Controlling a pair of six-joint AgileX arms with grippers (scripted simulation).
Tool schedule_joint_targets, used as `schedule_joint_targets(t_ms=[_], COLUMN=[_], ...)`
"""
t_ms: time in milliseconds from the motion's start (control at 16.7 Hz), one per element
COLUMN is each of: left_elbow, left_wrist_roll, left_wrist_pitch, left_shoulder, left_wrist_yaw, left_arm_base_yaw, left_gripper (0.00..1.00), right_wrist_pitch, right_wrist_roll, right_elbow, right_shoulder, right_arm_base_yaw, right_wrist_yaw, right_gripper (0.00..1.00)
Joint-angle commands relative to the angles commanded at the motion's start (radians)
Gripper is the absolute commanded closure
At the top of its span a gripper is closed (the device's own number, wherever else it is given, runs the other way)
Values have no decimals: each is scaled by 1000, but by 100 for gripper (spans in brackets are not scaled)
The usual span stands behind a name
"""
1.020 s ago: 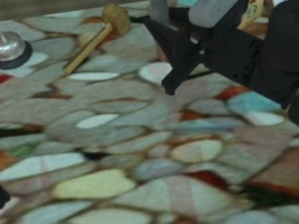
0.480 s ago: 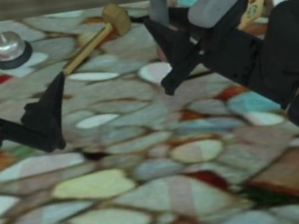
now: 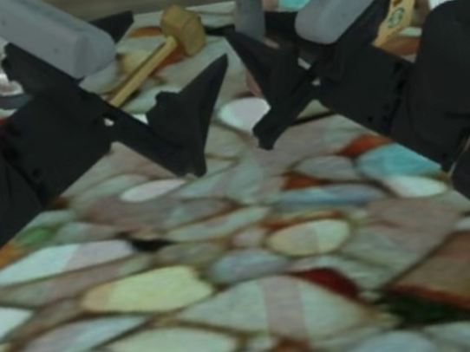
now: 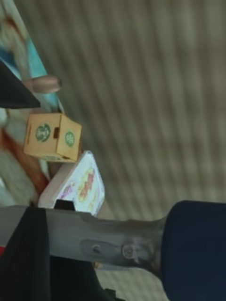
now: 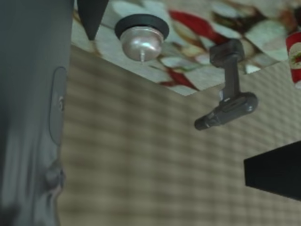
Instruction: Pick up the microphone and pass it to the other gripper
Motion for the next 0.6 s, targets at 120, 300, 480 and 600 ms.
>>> schedule_joint_targets(t_ms=[120,300,480,600], left_elbow=[6,2,36,93], left_wrist_roll=[0,0,0,0], left_wrist_pitch=[5,2,16,40], left_shoulder=[8,4,44,124], left_wrist_yaw=[2,1,-6,-20], left_arm_base_yaw=[-5,0,-12,-29], left_gripper=[0,0,0,0], right_wrist_pitch=[0,0,0,0], right_wrist_roll=[0,0,0,0], right_elbow=[0,0,0,0], right_shoulder=[0,0,0,0], right_arm_base_yaw=[0,0,0,0], right_wrist_yaw=[0,0,0,0], right_gripper=[100,100,100,100])
